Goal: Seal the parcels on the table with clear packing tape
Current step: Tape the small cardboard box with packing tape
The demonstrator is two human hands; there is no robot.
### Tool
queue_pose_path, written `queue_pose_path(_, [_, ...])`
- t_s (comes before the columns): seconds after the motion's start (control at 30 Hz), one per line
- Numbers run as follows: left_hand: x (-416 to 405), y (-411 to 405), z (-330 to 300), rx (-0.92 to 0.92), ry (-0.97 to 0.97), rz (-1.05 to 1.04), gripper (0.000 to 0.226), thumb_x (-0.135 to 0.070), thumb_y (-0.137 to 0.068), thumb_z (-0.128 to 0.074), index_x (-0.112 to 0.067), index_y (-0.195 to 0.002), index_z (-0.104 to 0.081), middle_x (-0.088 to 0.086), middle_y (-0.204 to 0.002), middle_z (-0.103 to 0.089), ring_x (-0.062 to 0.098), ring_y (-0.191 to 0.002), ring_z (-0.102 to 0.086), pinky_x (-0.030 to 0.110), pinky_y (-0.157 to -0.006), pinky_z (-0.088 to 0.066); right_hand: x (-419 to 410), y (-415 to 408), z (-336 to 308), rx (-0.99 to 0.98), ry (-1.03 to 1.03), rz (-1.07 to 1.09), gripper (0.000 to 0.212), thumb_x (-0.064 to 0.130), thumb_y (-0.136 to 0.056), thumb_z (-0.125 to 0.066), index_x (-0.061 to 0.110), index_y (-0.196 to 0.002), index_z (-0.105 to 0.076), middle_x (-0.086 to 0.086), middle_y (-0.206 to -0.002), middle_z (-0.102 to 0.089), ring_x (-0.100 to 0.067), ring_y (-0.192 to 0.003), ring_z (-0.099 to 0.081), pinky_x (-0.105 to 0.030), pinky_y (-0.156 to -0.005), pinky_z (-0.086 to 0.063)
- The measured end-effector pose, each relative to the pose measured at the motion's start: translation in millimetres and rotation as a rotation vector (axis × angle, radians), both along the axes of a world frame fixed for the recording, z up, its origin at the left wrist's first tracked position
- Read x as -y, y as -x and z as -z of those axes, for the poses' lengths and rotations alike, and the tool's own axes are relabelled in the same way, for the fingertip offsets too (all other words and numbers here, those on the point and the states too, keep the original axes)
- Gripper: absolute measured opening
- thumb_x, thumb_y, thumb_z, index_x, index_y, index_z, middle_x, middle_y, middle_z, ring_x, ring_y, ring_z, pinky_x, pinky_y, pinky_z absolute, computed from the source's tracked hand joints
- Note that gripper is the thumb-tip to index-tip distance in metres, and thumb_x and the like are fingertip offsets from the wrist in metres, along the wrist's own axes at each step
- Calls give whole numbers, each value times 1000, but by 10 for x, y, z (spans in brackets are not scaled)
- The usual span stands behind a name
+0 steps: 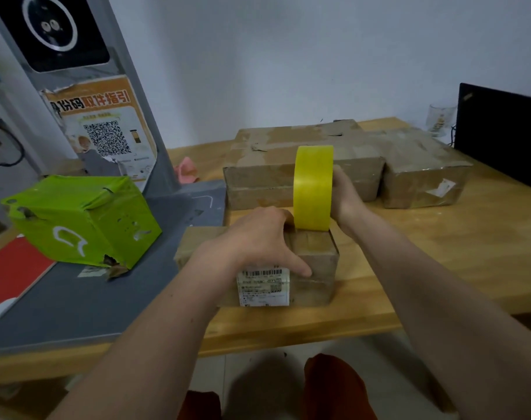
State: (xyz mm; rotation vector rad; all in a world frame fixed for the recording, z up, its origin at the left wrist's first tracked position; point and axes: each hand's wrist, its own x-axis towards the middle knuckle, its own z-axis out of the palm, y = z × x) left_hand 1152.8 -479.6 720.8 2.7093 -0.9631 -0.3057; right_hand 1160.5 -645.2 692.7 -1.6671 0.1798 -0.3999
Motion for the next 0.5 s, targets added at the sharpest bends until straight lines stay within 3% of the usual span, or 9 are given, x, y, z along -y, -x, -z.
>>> queue_pose_path(0.07, [5, -86, -61, -143, 17, 23, 104, -61, -51, -90, -29, -140, -46, -9, -130, -58, 16, -119, -55, 40, -101, -48, 24, 2, 9, -33, 25, 8, 14, 10, -98, -52, 12, -109, -44, -7, -105, -56, -29, -103, -57, -46, -91, -50])
queue_pose_path(0.17, [67, -195, -120, -410, 242, 31, 115, -61, -54, -87, -37, -150, -29, -12, -137, -53, 11, -122, -54, 34, -104, -45, 32, 73, 35, -43, 60, -30, 25, 17, -95, -61, 14, -104, -38, -3, -100, -54, -24, -102, -57, -45, -89, -51])
queue_pose_path(0.27, [177, -235, -76, -548, 481, -16, 111, -62, -50, -85, -34, -146, -38, -8, -128, -63, 10, -114, -63, 35, -101, -49, 68, 103, 12, -22, 26, -56, 37, 18, -92, -66, 17, -120, -44, 2, -105, -58, -24, -107, -59, -42, -92, -52])
queue_pose_path(0.37, [230, -279, -27, -659, 640, -13, 103, -66, -52, -82, -38, -143, -43, -3, -134, -61, 21, -123, -58, 47, -110, -41, 150, 171, 11, -37, 8, -102, 42, 16, -98, -57, 18, -138, -46, 0, -117, -63, -24, -112, -61, -42, -94, -52])
queue_pose_path(0.5, [273, -307, -23, -717, 757, -29, 110, -70, -43, -86, -36, -141, -48, -1, -133, -64, 25, -123, -59, 51, -109, -42, 221, 180, 78, -46, 32, -79, 47, 21, -103, -49, 27, -148, -38, -2, -135, -57, -23, -119, -58, -47, -98, -51])
